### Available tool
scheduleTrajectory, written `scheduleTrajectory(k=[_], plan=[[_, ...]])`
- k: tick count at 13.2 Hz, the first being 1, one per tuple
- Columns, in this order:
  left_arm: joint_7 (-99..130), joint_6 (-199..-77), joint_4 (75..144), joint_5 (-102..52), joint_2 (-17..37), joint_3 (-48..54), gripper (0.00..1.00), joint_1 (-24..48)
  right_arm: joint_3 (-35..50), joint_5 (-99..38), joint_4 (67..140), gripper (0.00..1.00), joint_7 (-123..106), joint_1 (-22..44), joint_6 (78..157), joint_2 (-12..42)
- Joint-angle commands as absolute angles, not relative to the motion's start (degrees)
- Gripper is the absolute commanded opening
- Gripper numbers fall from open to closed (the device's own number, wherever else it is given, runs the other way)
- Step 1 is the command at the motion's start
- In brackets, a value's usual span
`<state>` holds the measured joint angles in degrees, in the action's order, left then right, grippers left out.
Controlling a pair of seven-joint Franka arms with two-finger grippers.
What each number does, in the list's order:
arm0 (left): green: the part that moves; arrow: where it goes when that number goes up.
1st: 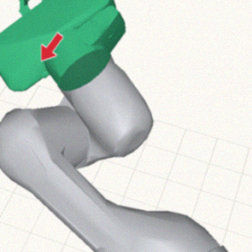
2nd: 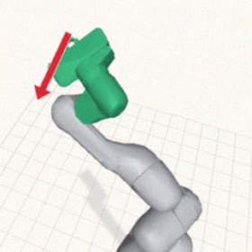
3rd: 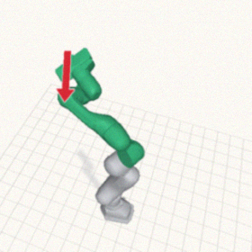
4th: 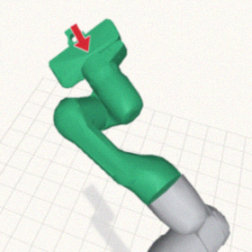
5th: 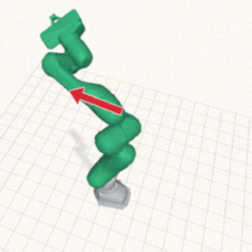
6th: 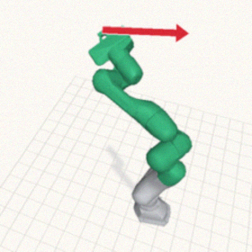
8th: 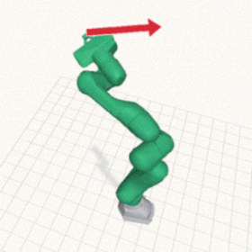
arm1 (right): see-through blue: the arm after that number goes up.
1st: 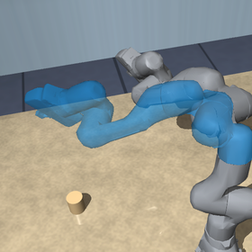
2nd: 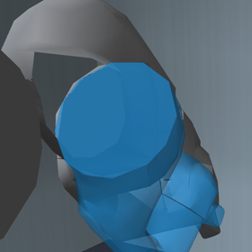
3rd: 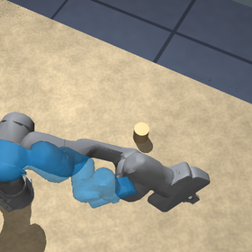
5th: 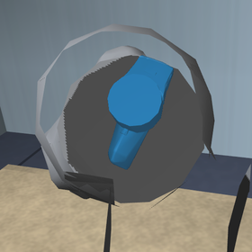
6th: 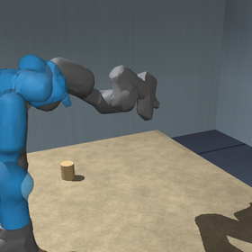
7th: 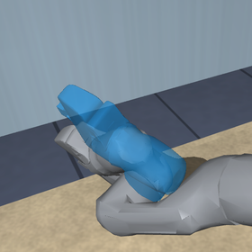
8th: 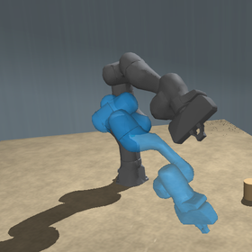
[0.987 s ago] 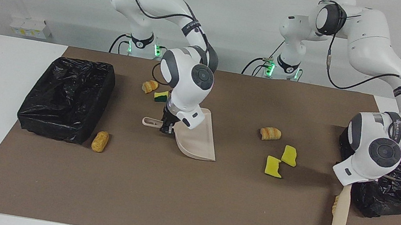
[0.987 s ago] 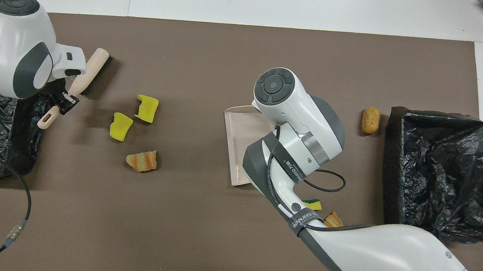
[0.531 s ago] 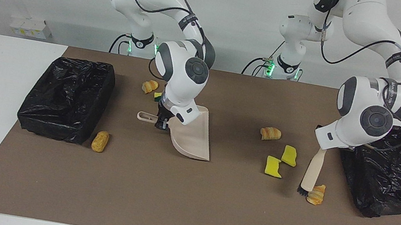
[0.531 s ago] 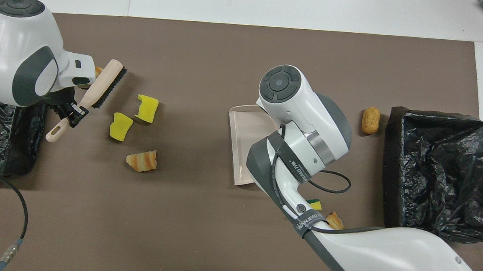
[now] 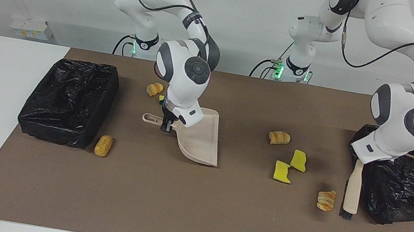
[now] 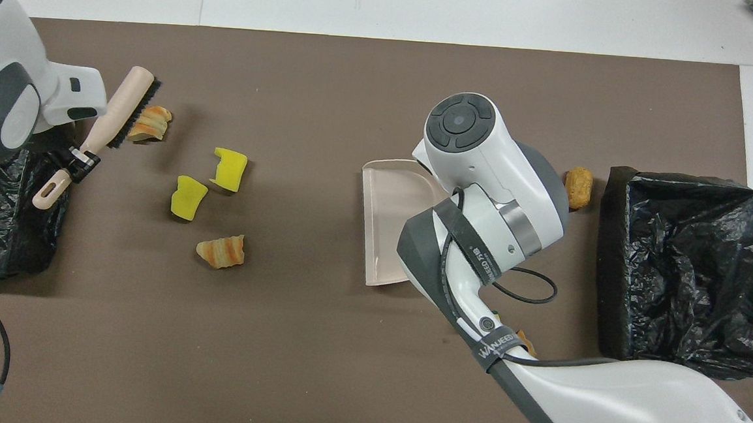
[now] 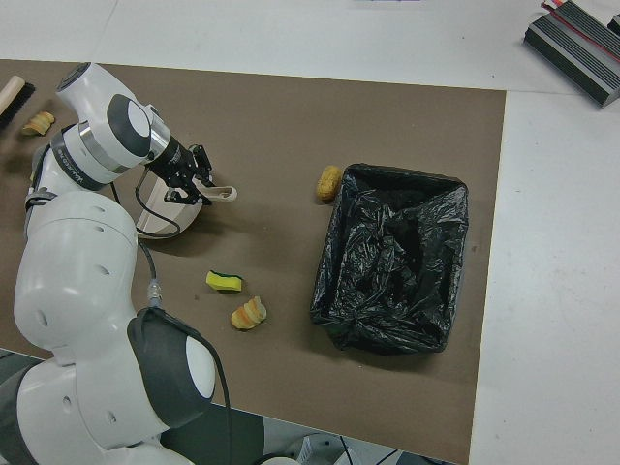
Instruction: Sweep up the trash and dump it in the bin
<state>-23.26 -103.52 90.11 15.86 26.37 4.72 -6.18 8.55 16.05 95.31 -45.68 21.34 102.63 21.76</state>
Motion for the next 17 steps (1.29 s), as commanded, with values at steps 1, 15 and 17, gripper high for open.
scheduleTrajectory(k=[1,15,17], plan=[[-25.75,-104.15,97.18,16.52,22.6,4.83,0.0,-4.93,8.79,15.29,100.63,0.0,-39.92,21.62,105.38,17.75],[-7.56,-93.42,110.29,6.51,13.28,5.54,0.0,18.87,8.7,18.55,100.81,0.0,-59.7,19.6,104.07,18.11],[-7.56,-93.6,111.88,4.76,12.14,5.54,0.0,22.39,8.7,18.28,101.16,0.0,-55.56,19.6,104.15,17.93]])
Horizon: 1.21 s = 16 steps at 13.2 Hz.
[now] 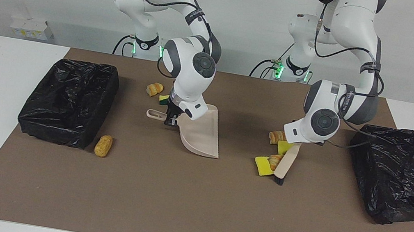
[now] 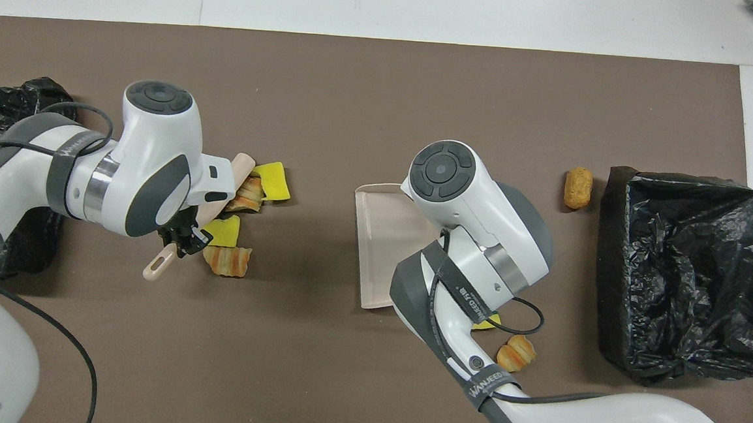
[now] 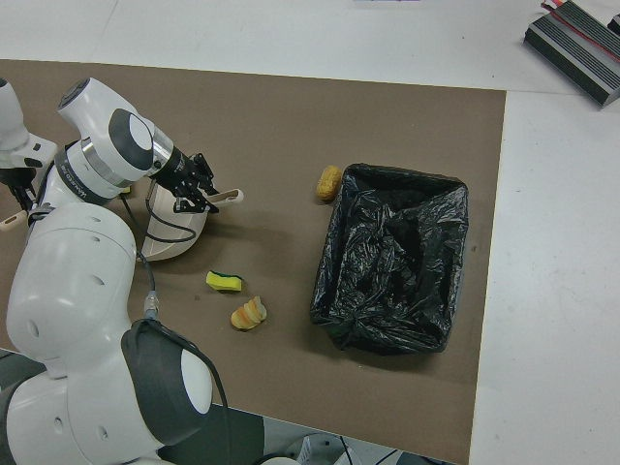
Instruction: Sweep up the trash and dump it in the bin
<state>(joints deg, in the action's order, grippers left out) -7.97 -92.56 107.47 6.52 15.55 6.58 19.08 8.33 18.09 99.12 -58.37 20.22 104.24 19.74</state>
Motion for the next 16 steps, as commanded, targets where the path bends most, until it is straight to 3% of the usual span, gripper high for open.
scheduleTrajectory(k=[1,5,9,16], plan=[[-7.47,-94.3,113.1,3.27,11.17,5.54,0.0,23.8,8.7,18.02,102.21,0.0,-54.68,19.6,104.41,17.67],[-3.6,-101.16,117.33,-2.53,9.05,5.54,0.0,29.96,8.79,17.84,109.68,0.0,-46.15,20.04,108.88,13.98],[-3.96,-102.84,114.97,-9.57,7.31,5.45,0.0,29.89,8.79,17.84,108.9,0.0,-46.14,20.13,108.9,14.06],[17.27,-84.23,116.44,-9.49,-1.75,4.66,0.0,22.17,8.79,17.84,107.93,0.0,-56.84,17.06,108.9,13.45]])
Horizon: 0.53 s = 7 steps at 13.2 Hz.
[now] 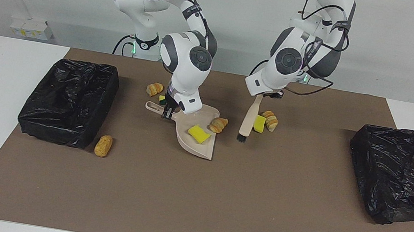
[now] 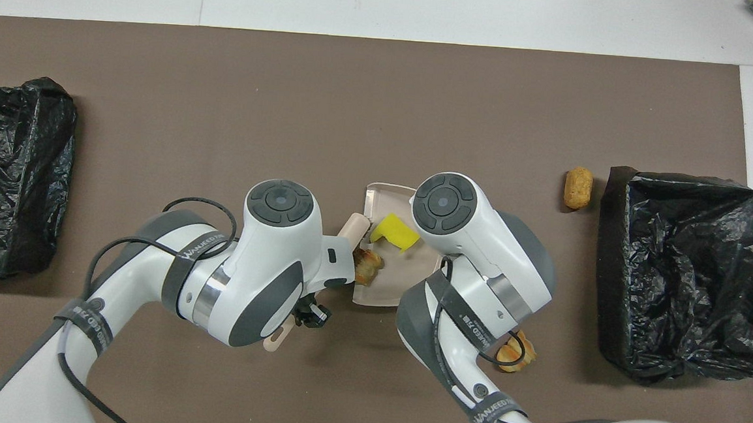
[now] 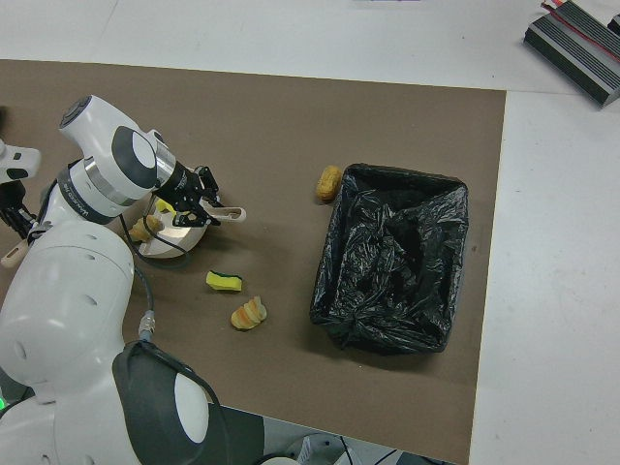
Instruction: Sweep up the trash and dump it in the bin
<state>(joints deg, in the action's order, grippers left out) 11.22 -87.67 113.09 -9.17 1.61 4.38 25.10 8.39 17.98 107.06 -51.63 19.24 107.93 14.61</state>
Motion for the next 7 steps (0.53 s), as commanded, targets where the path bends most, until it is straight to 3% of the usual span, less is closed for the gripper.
scheduleTrajectory(k=[1,5,7], plan=[[21.58,-82.55,120.28,-9.41,-4.11,4.66,0.0,20.32,8.7,17.84,107.93,0.0,-61.04,16.96,108.81,13.36],[37.47,-88.66,136.72,-9.4,-14.3,4.75,0.0,18.63,8.7,18.19,107.67,0.0,-78.44,15.12,109.16,13.71],[40.6,-93.23,140.35,-9.49,-15.3,4.92,0.0,19.59,8.7,18.63,107.67,0.0,-79.01,15.91,109.42,13.71]])
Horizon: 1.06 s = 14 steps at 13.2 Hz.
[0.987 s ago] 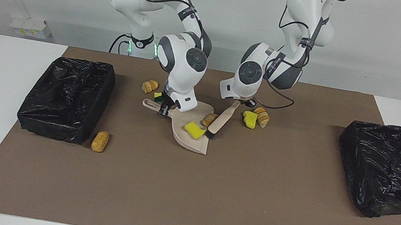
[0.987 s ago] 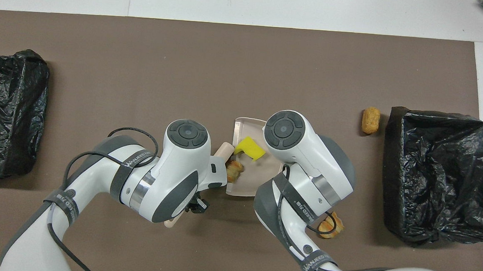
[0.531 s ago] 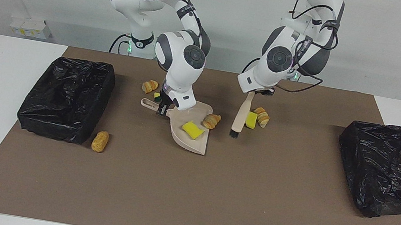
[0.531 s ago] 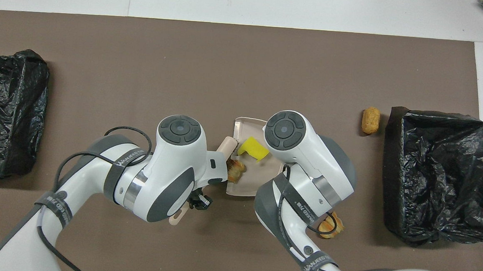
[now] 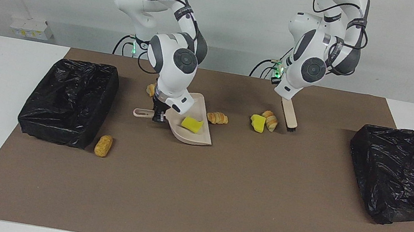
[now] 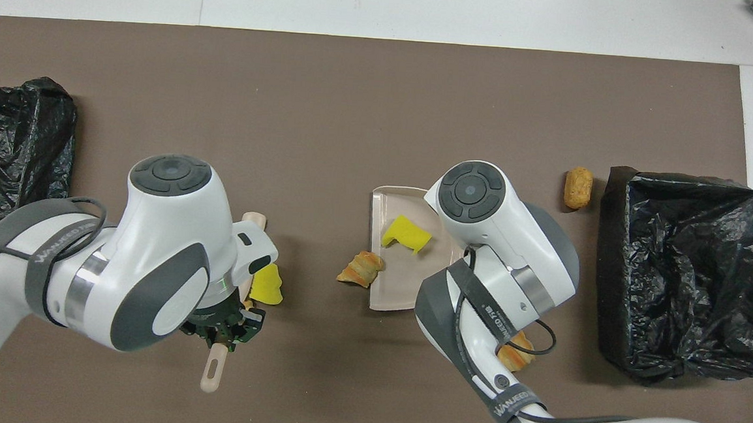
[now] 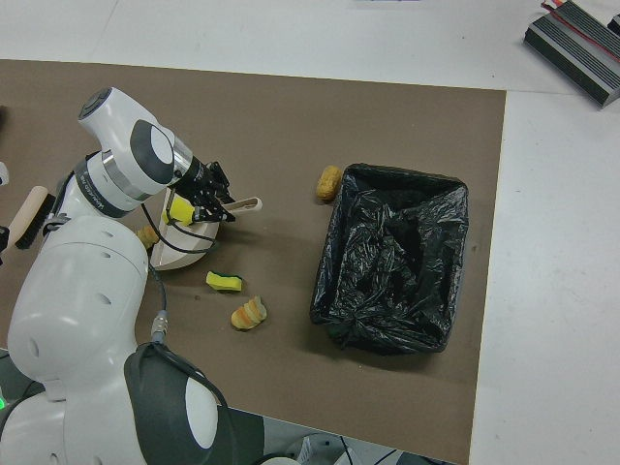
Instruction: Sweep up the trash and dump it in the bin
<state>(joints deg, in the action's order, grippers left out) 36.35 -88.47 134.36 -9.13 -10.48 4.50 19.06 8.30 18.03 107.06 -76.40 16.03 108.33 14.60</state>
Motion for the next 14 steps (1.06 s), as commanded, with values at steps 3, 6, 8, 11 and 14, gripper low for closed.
scheduleTrajectory(k=[3,6,8,11,14], plan=[[42.71,-101.05,140.45,-14.3,-11.79,5.1,0.0,22.93,8.7,18.54,108.19,0.0,-78.4,15.82,112.75,14.32],[41.58,-108.0,138.18,-18.35,-6.7,5.19,0.0,25.3,8.7,18.54,109.6,0.0,-70.6,16.17,114.96,14.41],[40.88,-111.6,136.41,-21.96,-4.57,5.27,0.0,26.97,8.7,18.46,109.69,0.0,-66.21,16.26,114.87,14.41],[40.43,-115.21,134.48,-27.14,-3.34,5.27,0.0,30.31,8.7,18.46,110.3,0.0,-59.15,17.4,114.87,14.41],[40.43,-119.43,130.97,-30.93,0.68,5.27,0.0,33.74,8.7,18.46,110.3,0.0,-59.06,17.23,114.43,14.41]])
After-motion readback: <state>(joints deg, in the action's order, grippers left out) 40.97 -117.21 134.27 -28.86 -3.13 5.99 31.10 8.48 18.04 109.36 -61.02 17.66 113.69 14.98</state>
